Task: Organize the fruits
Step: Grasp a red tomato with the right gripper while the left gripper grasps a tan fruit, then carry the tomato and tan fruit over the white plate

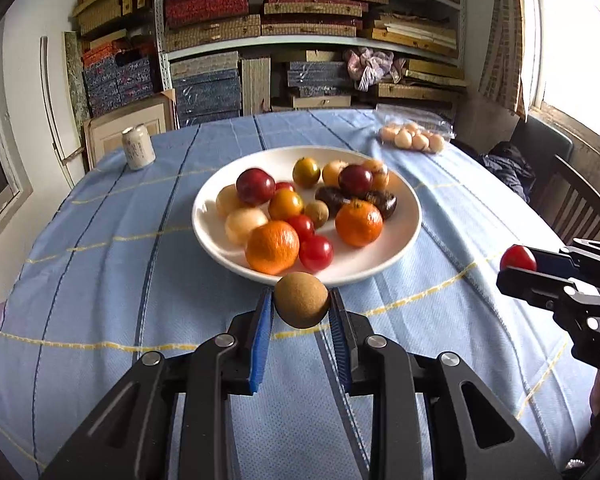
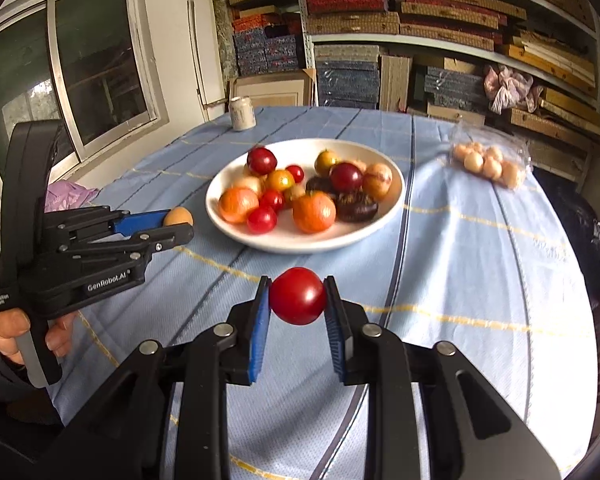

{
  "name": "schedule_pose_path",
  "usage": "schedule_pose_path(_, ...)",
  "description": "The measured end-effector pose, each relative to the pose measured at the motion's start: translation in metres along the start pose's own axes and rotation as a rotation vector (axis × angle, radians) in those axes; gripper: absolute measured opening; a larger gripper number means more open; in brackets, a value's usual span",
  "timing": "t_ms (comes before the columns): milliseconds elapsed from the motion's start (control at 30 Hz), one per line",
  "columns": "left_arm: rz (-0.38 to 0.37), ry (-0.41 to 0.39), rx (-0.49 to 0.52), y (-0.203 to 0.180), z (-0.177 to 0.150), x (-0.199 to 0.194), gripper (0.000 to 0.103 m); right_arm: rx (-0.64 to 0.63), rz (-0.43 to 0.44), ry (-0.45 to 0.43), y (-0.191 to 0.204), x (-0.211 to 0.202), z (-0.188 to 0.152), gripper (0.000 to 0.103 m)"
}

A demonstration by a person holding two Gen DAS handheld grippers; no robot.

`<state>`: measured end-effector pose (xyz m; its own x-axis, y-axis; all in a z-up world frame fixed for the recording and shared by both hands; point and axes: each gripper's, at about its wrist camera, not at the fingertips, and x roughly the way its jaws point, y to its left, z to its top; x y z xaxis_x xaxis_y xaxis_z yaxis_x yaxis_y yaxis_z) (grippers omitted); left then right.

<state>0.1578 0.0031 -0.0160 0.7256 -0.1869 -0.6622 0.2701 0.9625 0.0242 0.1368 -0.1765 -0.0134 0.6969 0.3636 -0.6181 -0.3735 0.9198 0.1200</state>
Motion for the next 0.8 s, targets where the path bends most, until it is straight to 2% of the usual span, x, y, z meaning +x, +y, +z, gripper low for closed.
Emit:
schedule_pose_path(367, -0.005, -0.007, -0.023, 0.006, 0.028, 0.01, 0.028, -0.023, 0.003, -0.009, -0.01, 0.011, 0.056, 0.025)
schedule_pose_path(800, 0.008, 0.001, -0.053, 0.021, 0.088, 0.065, 0.028, -0.009, -0.014, 0.026, -0.031, 0.078, 0.127, 0.025)
